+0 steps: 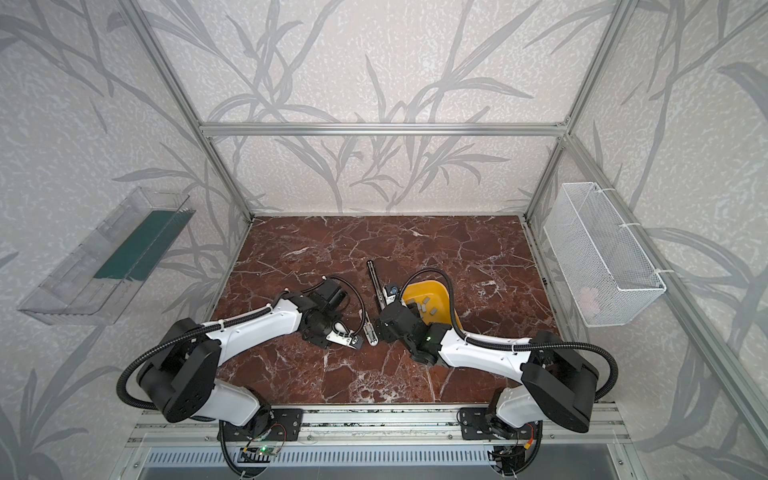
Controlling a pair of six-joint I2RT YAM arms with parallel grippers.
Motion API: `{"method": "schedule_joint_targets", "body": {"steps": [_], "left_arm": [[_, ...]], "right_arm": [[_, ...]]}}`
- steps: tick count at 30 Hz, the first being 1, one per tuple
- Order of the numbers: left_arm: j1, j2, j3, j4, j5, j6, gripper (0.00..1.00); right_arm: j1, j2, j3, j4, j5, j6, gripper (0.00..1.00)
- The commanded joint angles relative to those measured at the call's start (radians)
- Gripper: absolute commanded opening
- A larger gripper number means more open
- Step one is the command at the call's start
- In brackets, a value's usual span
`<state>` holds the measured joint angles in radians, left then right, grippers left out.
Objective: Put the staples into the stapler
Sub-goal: 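Grasp the small beige stapler with the left gripper and lift it, then bring the beige stapler toward the right gripper while the right gripper reaches in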
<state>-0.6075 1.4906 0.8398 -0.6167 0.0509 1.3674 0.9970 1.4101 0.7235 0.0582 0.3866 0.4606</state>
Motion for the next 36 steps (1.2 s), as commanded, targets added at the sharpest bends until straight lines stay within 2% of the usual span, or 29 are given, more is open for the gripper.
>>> {"method": "schedule_joint_targets", "body": {"steps": [1,4,6,9,12,15,17,20,23,26,30,36], "left_arm": [[-0.004,-0.048,0.047,0.016,0.019,-0.041,0.00],[-0.002,-0.108,0.052,0.090,0.012,-0.087,0.00],[0.000,-0.164,0.047,0.174,-0.002,-0.127,0.00],[0.014,-0.248,0.055,0.349,0.037,-0.187,0.00],[0.035,-0.254,0.160,0.432,0.063,-0.310,0.00],[0.034,-0.247,0.210,0.445,0.108,-0.363,0.00],[0.034,-0.275,0.134,0.511,0.173,-0.358,0.00],[0.031,-0.320,0.053,0.494,0.248,-0.212,0.00],[0.032,-0.357,0.026,0.527,0.298,-0.252,0.00],[0.030,-0.386,0.009,0.502,0.395,-0.227,0.00],[0.029,-0.396,-0.018,0.505,0.471,-0.205,0.00],[0.030,-0.383,-0.023,0.468,0.534,-0.171,0.00]], "right_arm": [[-0.004,-0.009,0.022,-0.006,0.010,0.010,0.84],[-0.006,-0.029,0.010,0.001,0.024,0.018,0.83],[-0.009,-0.062,-0.013,0.017,0.041,0.021,0.83],[-0.017,-0.134,-0.063,0.063,0.075,0.013,0.82],[-0.037,-0.212,-0.126,0.118,0.084,0.019,0.81],[-0.053,-0.267,-0.160,0.134,0.092,0.026,0.80],[-0.058,-0.304,-0.180,0.142,0.105,0.026,0.79],[-0.061,-0.338,-0.208,0.172,0.100,0.036,0.78],[-0.061,-0.357,-0.240,0.222,0.069,0.049,0.78],[-0.061,-0.358,-0.267,0.282,0.046,0.041,0.77],[-0.062,-0.348,-0.277,0.322,0.009,0.027,0.74],[-0.061,-0.349,-0.334,0.509,-0.133,-0.019,0.66]]}}
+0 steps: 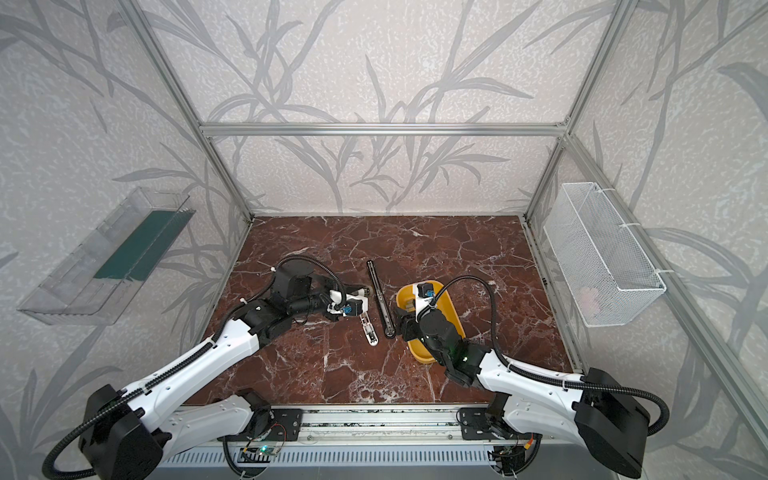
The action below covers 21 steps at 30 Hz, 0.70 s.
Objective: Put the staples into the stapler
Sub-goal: 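Bring the beige stapler toward the right gripper while the right gripper reaches in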
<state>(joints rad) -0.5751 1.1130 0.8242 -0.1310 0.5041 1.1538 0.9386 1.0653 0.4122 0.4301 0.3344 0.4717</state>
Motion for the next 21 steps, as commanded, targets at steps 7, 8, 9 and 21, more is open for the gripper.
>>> {"method": "schedule_joint_targets", "body": {"steps": [7,8,9,21], "left_arm": [[-0.011,-0.004,-0.010,-0.052,0.121,0.077,0.00],[-0.010,-0.001,-0.011,-0.047,0.117,0.079,0.00],[-0.011,0.002,-0.010,-0.047,0.115,0.082,0.00],[-0.037,0.008,-0.029,-0.085,0.099,0.165,0.00]], "right_arm": [[-0.003,0.005,-0.068,0.301,-0.242,-0.063,0.65],[-0.003,0.005,-0.081,0.360,-0.267,-0.067,0.65],[-0.003,0.004,-0.090,0.387,-0.287,-0.070,0.65],[-0.003,0.035,-0.076,0.407,-0.351,-0.074,0.65]]}}
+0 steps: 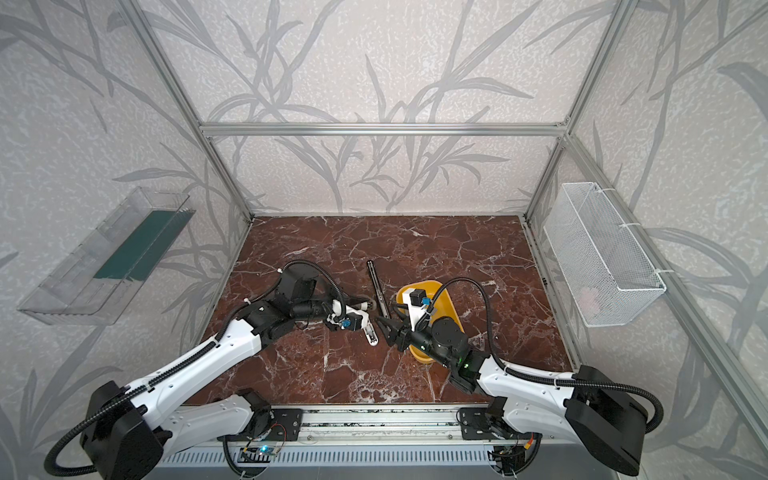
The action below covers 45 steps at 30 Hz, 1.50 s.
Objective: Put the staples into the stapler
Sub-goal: 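Bring the beige stapler toward the right gripper while the right gripper reaches in, then hold the beige stapler with the left gripper while the right gripper grips its top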
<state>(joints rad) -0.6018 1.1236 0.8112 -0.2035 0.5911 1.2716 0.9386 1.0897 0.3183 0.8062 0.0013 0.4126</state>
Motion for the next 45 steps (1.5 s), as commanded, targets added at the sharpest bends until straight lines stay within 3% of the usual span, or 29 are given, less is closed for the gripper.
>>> {"method": "schedule_joint_targets", "body": {"steps": [1,17,35,45], "left_arm": [[-0.011,-0.003,-0.019,-0.008,0.015,0.051,0.00],[-0.039,-0.005,-0.021,-0.047,0.020,0.104,0.00],[-0.047,-0.021,-0.028,-0.036,0.024,0.103,0.00],[-0.047,-0.026,-0.018,-0.058,0.041,0.095,0.00]], "right_arm": [[-0.002,0.014,0.021,0.023,-0.010,-0.012,0.65],[-0.002,0.052,0.071,-0.059,0.022,0.001,0.61],[-0.002,0.104,0.116,-0.189,0.099,0.029,0.38],[-0.002,0.134,0.134,-0.214,0.104,0.041,0.32]]}}
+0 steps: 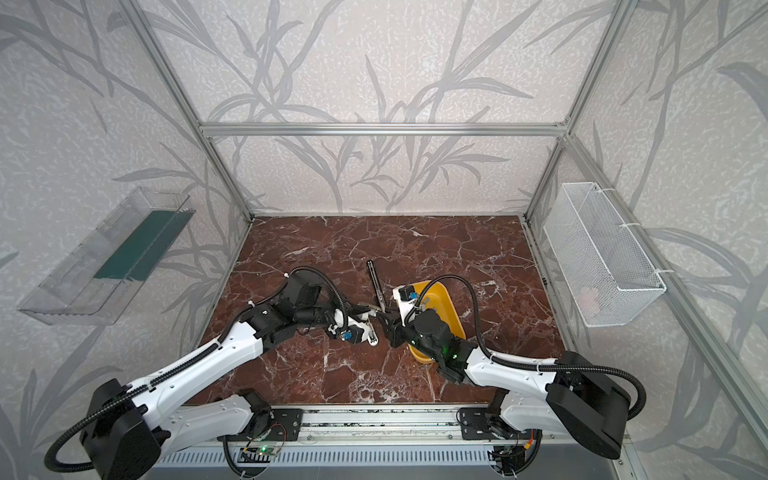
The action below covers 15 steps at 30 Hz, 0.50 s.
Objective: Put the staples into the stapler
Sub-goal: 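Hold the beige stapler with the left gripper while the right gripper grips its top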
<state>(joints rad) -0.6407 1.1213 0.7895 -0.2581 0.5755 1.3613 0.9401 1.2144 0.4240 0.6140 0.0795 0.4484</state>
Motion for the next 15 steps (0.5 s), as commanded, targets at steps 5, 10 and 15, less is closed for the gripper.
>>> {"method": "schedule_joint_targets", "body": {"steps": [5,10,15], "left_arm": [[-0.008,-0.022,0.008,-0.004,0.054,-0.004,0.00],[-0.007,-0.026,0.004,0.014,0.057,-0.016,0.00],[-0.006,-0.028,0.000,0.019,0.058,-0.018,0.00]], "right_arm": [[-0.004,0.010,0.029,-0.022,0.026,0.006,0.32],[-0.004,0.010,0.031,-0.025,0.029,0.001,0.32],[-0.004,0.010,0.032,-0.027,0.022,-0.004,0.33]]}}
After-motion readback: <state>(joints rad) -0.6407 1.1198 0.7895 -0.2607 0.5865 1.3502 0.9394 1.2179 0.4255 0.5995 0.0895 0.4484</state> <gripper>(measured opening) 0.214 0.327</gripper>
